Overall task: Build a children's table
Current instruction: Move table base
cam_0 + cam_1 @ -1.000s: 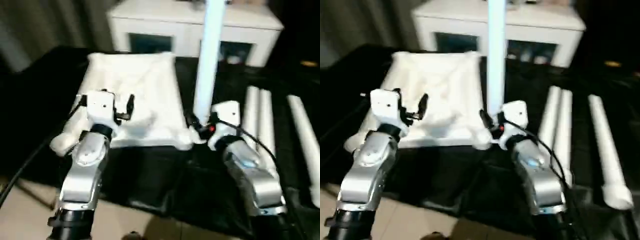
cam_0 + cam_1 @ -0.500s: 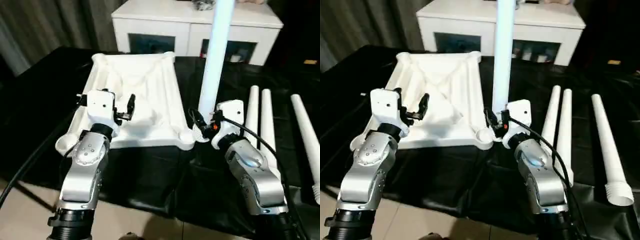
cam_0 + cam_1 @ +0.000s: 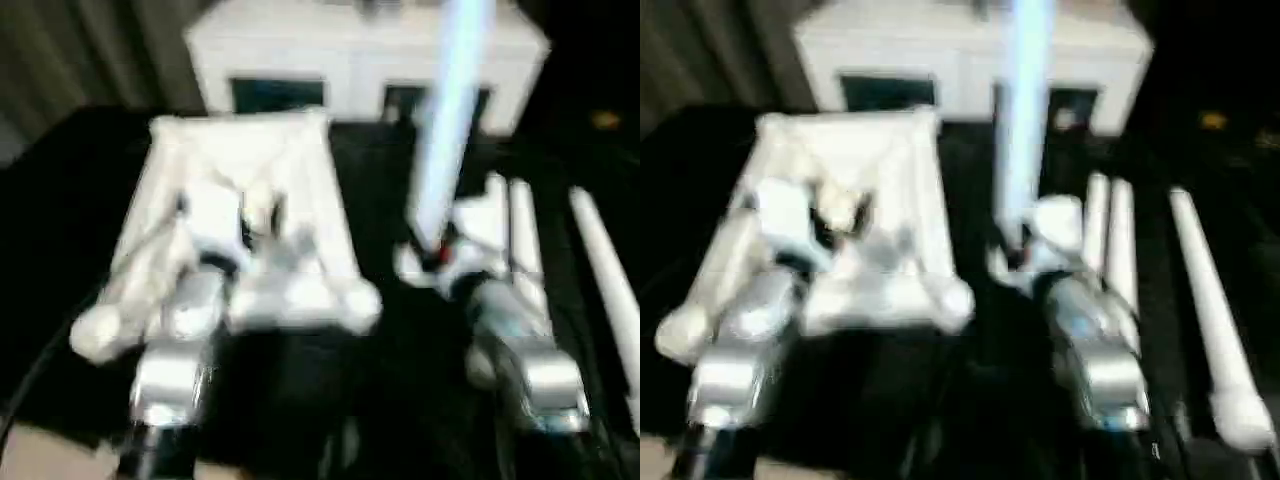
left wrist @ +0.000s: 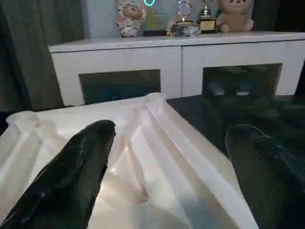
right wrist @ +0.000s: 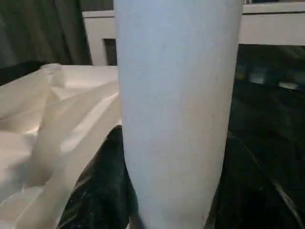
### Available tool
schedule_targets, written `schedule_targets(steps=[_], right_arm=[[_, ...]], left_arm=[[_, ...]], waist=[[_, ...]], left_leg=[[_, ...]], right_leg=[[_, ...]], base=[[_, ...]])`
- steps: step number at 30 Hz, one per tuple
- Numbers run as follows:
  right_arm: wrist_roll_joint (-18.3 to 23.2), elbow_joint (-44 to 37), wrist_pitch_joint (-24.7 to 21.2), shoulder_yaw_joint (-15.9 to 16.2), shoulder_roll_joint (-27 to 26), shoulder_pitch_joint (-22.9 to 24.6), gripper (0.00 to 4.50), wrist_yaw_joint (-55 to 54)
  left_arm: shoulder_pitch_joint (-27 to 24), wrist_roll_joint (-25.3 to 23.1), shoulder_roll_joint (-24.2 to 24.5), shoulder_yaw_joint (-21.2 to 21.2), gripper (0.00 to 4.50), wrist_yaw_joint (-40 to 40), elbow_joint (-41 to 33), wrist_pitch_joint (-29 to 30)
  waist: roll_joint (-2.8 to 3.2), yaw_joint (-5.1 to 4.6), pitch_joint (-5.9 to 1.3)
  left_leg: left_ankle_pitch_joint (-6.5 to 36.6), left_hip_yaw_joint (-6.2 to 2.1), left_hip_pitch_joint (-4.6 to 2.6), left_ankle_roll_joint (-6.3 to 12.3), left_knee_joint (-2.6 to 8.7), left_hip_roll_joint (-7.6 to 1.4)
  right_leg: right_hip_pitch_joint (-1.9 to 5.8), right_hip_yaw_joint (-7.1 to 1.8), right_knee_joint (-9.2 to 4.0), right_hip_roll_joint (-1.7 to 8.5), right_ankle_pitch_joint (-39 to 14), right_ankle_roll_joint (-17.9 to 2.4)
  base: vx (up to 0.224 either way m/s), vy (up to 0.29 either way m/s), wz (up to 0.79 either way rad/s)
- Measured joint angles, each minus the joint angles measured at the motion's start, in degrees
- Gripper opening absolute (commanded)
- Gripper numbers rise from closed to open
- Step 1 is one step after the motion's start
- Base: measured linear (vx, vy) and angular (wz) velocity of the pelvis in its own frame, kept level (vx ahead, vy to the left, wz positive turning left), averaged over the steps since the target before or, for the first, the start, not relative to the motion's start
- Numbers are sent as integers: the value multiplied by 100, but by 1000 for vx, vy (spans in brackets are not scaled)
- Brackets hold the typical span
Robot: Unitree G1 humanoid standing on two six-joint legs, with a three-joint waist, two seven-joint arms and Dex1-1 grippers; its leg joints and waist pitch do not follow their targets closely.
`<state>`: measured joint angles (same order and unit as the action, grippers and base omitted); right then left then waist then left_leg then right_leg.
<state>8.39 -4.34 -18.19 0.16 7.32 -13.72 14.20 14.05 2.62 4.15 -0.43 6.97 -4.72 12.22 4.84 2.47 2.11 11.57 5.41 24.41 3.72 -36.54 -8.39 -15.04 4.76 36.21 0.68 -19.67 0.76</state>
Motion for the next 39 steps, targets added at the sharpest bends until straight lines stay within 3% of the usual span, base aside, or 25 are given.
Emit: schedule_targets(steps=[1,2,3,5,6,7,8,9,12,15,19,23,26,30,35,37,39], right_arm=[[10,-5,-3,12,-68,21,185,-1],[15,-33,-3,107,-161,22,185,9],[15,-91,2,241,-186,72,185,19],[-6,-121,8,260,-139,125,185,18],[-6,-122,14,247,-99,145,185,9],[-6,-121,18,244,-83,150,185,8],[-8,-120,23,197,-41,222,185,5],[-8,-106,20,137,-6,253,185,2],[0,-114,22,32,-32,194,185,6],[2,-119,23,65,-51,191,185,39],[25,-121,31,212,29,184,185,208],[77,-120,68,245,165,180,185,427],[136,-122,78,281,368,172,185,829],[229,-125,79,374,557,173,185,1163],[234,-117,105,362,658,171,185,1211],[234,-114,108,362,660,171,185,1242],[234,-112,117,362,660,171,185,1262]], left_arm=[[-111,5,40,36,420,26,33,-29],[-217,6,74,78,420,35,83,-83],[-299,5,125,129,420,38,172,-98],[-325,17,100,127,420,60,183,-140],[-324,60,65,121,420,121,158,-209],[-322,79,55,119,420,140,141,-232],[-323,113,-11,99,420,172,130,-259],[-318,147,-28,-68,420,280,102,-280],[-293,165,130,-122,420,450,46,-372],[-314,232,364,-140,420,752,43,-374],[-460,346,755,-484,435,1576,-103,-305],[-453,515,1049,-813,435,2361,-137,-214],[-343,636,1610,-1253,435,3289,-95,-65],[-88,302,2162,-1754,435,4080,307,48],[328,-126,2214,-1961,400,4355,1232,-264],[552,-103,2200,-1963,366,4450,1499,-399],[715,15,2201,-1952,366,4570,1649,-435]], waist=[[-1,-48,0],[-55,-98,4],[-81,-156,-1],[-117,-211,-3],[-204,-216,-2],[-238,-214,-2],[-299,-143,17],[-282,-37,16],[-264,-10,6],[-249,-24,18],[-254,-37,45],[-258,-50,58],[-255,-59,64],[-242,-63,74],[-241,-53,84],[-242,-47,84],[-242,-44,84]], left_leg=[[27,-22,-69,-370,-31,-28],[65,-18,-113,-379,-44,37],[90,-22,-138,-353,-56,97],[98,-13,-150,-339,-68,166],[99,40,-161,-341,-84,226],[102,50,-161,-337,-99,255],[145,79,-129,-256,-144,261],[153,78,-157,-175,-86,242],[-38,91,-191,-541,64,147],[-56,145,-204,-622,74,52],[-55,168,-221,-621,82,42],[-55,185,-233,-621,97,42],[-55,185,-234,-621,118,42],[-55,196,-239,-621,130,42],[-55,264,-243,-620,170,42],[-55,283,-242,-620,177,41],[-56,289,-243,-620,177,41]], right_leg=[[-2,48,112,36,-70,31],[-136,29,398,133,-107,45],[-354,-37,698,214,-115,37],[-681,-183,727,312,-44,159],[-835,-281,517,398,105,207],[-850,-324,432,453,326,172],[-856,-391,438,447,481,171],[-839,-378,376,424,528,123],[-825,-345,252,345,629,44],[-778,-311,104,303,743,14],[-719,-313,-7,302,754,18],[-697,-313,-65,313,752,21],[-700,-304,-106,314,752,22],[-706,-305,-118,319,752,21],[-726,-283,-121,375,754,18],[-727,-284,-121,384,756,13],[-727,-284,-121,387,767,-3]], base=[[141,38,-11],[141,38,-11],[112,24,-7],[58,13,5],[0,0,0],[-19,-84,10],[-19,-84,10],[-21,-96,-2],[-41,-56,-7],[-62,11,-1],[-71,38,-1],[-29,17,1],[0,0,0],[0,0,0],[0,0,0],[0,0,0],[0,0,0]])
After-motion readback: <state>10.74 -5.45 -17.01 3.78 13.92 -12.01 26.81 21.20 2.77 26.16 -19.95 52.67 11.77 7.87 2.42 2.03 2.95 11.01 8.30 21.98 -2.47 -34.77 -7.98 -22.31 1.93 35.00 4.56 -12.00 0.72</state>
